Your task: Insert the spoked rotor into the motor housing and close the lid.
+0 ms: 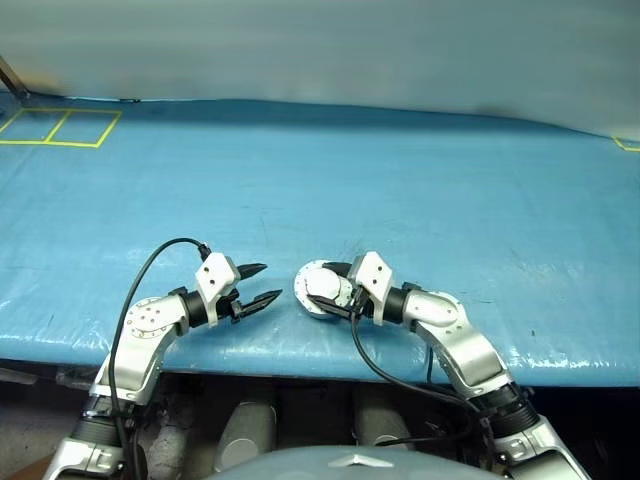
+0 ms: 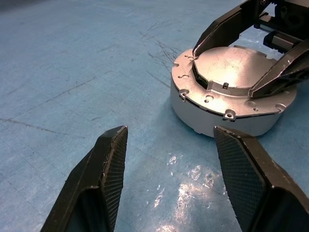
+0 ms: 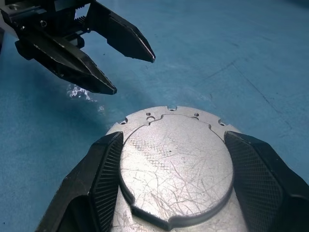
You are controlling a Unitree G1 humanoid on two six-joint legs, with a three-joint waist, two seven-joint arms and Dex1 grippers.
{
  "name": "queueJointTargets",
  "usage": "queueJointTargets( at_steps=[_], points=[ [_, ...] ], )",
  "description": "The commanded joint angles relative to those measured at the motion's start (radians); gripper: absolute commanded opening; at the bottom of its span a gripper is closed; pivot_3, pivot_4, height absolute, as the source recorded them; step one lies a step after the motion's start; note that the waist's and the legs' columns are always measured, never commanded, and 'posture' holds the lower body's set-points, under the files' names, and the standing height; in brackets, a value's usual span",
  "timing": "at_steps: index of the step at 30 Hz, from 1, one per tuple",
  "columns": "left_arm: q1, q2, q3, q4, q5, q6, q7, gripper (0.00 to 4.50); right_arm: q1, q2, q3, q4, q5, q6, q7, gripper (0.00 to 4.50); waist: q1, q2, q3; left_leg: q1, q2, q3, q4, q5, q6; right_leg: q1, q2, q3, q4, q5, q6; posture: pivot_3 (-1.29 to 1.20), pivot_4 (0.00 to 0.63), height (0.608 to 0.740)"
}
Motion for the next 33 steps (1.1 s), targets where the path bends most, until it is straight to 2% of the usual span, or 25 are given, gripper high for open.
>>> queueJointTargets(
  at_steps=[1, 3, 8, 16, 22, 29, 33],
  points=[
    [-0.011, -0.008, -0.001, -0.021, -0.009, -0.009, -0.004, 3.00, 0.012, -0.022, 0.016, 0.046, -0.060, 0.050, -0.026, 3.02, 0.001, 0.000, 0.000, 0.002, 0.000, 0.000, 0.000, 0.000, 0.000, 0.002, 0.000, 0.000, 0.000, 0.000, 0.000, 0.00, 0.150, 0.740],
    [-0.013, -0.011, -0.002, -0.020, -0.011, -0.008, -0.004, 3.00, 0.014, -0.022, 0.015, 0.046, -0.052, 0.062, -0.022, 3.02, 0.001, 0.000, 0.000, 0.006, 0.000, 0.000, 0.000, -0.003, -0.005, 0.007, -0.001, 0.000, -0.001, 0.000, 0.000, 0.00, 0.150, 0.740],
    [-0.014, -0.016, -0.003, -0.020, -0.008, -0.007, -0.006, 3.00, 0.023, -0.007, -0.027, 0.016, 0.040, 0.116, 0.004, 3.02, 0.003, -0.001, 0.000, 0.006, 0.000, 0.000, 0.000, -0.004, -0.006, 0.007, -0.002, 0.000, -0.001, 0.000, 0.000, 0.00, 0.150, 0.740],
    [-0.007, -0.015, -0.005, -0.025, -0.007, -0.006, -0.009, 3.00, 0.020, -0.050, -0.029, 0.014, 0.013, 0.105, 0.002, 3.02, 0.008, -0.001, 0.000, 0.005, -0.001, 0.000, -0.001, -0.001, -0.001, 0.007, -0.002, -0.001, -0.002, -0.001, 0.000, 0.00, 0.150, 0.740],
    [-0.006, -0.016, -0.010, -0.034, -0.011, 0.000, -0.011, 3.00, 0.029, -0.069, -0.021, 0.024, 0.008, 0.084, 0.001, 3.02, 0.014, -0.001, 0.000, 0.005, -0.001, 0.000, -0.001, -0.004, -0.006, 0.007, -0.002, -0.001, -0.003, -0.001, 0.001, 0.00, 0.150, 0.740],
    [-0.010, -0.020, -0.012, -0.037, -0.017, 0.004, -0.011, 3.00, 0.025, -0.056, -0.004, 0.044, -0.005, 0.086, -0.022, 3.02, 0.015, -0.001, 0.000, 0.005, -0.001, 0.000, -0.001, -0.004, -0.006, 0.007, -0.002, -0.001, -0.003, -0.001, 0.001, 0.00, 0.150, 0.740],
    [-0.029, -0.048, -0.025, -0.030, -0.032, 0.011, -0.015, 3.00, 0.019, -0.052, 0.013, 0.053, 0.016, 0.146, -0.005, 3.02, 0.014, -0.001, -0.001, 0.005, 0.000, 0.000, -0.001, -0.004, -0.006, 0.007, -0.002, -0.001, -0.003, -0.001, 0.001, 0.00, 0.150, 0.740]
  ],
)
